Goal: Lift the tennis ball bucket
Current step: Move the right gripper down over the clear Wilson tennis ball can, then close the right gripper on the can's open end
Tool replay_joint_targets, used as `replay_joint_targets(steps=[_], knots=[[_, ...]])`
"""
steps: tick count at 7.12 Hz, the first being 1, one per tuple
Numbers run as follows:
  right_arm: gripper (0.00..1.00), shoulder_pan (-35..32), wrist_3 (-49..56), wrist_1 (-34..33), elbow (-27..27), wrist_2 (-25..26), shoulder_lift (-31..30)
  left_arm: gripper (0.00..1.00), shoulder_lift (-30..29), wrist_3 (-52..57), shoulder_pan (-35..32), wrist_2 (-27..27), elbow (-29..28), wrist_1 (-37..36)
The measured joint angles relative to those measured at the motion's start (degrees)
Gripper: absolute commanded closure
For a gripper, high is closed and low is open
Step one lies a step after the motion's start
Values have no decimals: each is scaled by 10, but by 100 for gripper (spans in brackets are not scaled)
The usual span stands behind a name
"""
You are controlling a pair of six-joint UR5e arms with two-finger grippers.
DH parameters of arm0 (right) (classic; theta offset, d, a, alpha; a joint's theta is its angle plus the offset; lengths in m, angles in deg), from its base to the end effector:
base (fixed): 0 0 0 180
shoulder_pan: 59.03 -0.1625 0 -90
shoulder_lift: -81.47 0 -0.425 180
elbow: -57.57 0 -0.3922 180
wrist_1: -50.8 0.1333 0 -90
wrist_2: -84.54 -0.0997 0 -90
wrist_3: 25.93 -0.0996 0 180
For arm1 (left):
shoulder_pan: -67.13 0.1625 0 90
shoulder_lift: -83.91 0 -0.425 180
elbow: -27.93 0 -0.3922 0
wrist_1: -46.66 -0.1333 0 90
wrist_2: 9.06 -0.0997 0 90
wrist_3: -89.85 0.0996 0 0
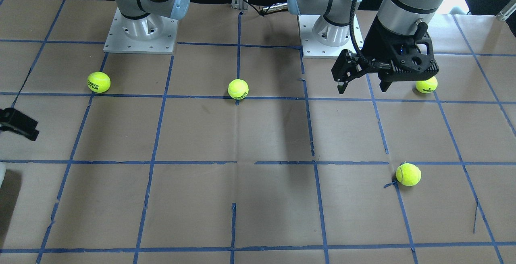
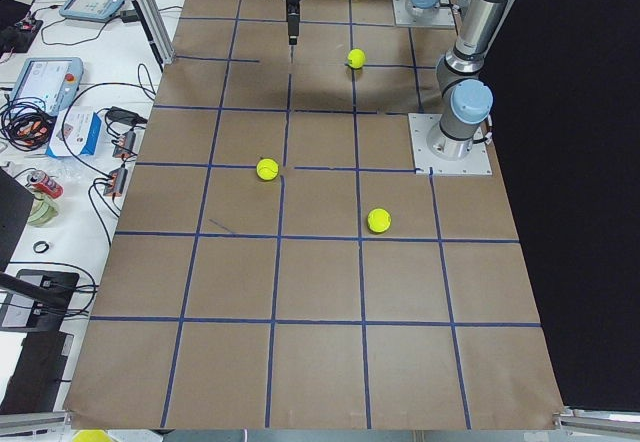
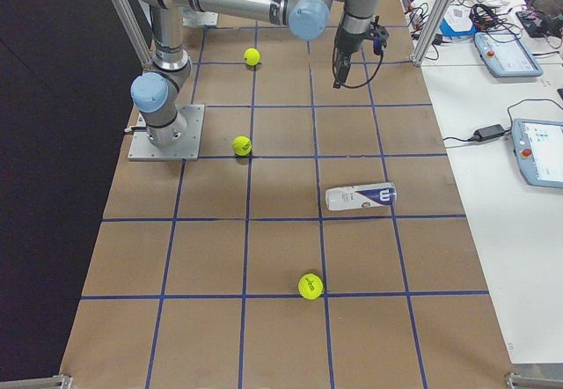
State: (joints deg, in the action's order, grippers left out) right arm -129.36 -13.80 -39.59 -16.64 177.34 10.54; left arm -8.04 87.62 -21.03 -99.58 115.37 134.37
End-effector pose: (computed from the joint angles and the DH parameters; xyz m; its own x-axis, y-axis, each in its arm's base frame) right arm -0.0894 -0.6317 0.4374 -0.9910 0.1288 0.0371 0.1309 0.9896 0.0595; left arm -0.1159 -0.5152 0.4970 -0.9974 -0.0714 -0.0071 -0.0709 0.9962 -0.0509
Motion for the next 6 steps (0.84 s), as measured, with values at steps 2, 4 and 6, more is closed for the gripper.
replay_joint_targets(steps=[2,4,6], knots=[[0,34,91,-109,15,29,70,0,-1,0,1,1,-4,0],[0,44,166,-234,35,37,142,0,-1,0,1,0,-5,-1],[0,61,229,-323,62,17,205,0,-1,-1,2,0,-4,-1]])
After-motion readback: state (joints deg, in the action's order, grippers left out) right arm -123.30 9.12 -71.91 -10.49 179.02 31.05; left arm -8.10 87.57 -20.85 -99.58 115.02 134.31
